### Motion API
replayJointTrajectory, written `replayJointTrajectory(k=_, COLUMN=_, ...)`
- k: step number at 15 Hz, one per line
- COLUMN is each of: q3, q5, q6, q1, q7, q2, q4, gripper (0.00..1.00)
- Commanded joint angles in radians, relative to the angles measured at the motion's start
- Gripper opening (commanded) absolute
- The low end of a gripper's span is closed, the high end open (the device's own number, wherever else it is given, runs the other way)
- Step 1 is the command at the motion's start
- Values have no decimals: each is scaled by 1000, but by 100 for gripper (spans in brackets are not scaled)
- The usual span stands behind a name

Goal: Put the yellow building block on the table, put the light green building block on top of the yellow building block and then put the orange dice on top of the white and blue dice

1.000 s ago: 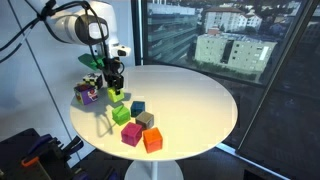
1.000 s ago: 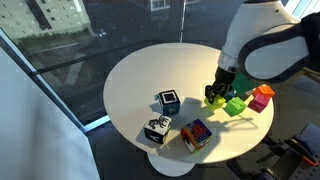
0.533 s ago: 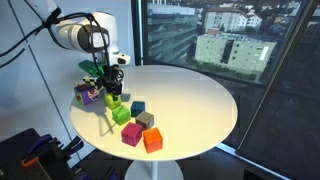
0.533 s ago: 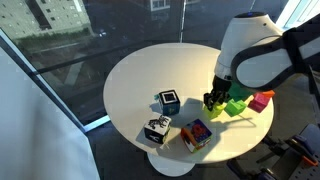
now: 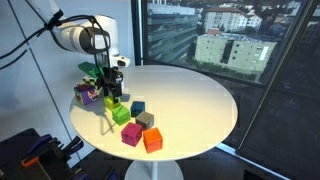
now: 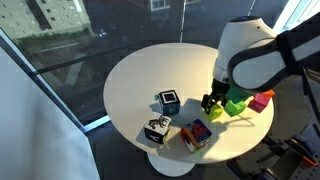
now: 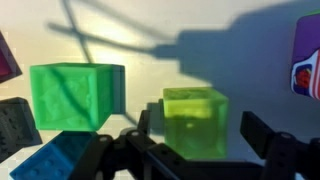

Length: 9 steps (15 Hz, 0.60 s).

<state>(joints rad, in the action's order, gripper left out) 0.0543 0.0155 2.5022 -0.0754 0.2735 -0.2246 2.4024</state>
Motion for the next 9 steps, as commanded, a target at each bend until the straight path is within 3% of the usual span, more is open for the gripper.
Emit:
replayJointTrajectory(k=1, q3=-1, q5=11, q6=-34, q1=-9, q7=-21, q2=12, q4=-20, gripper=100)
replayJointTrajectory(k=9, q3=-6, q5=12, q6=-57, q1=-3, q7=-28, q2=96, q4=8, gripper=100)
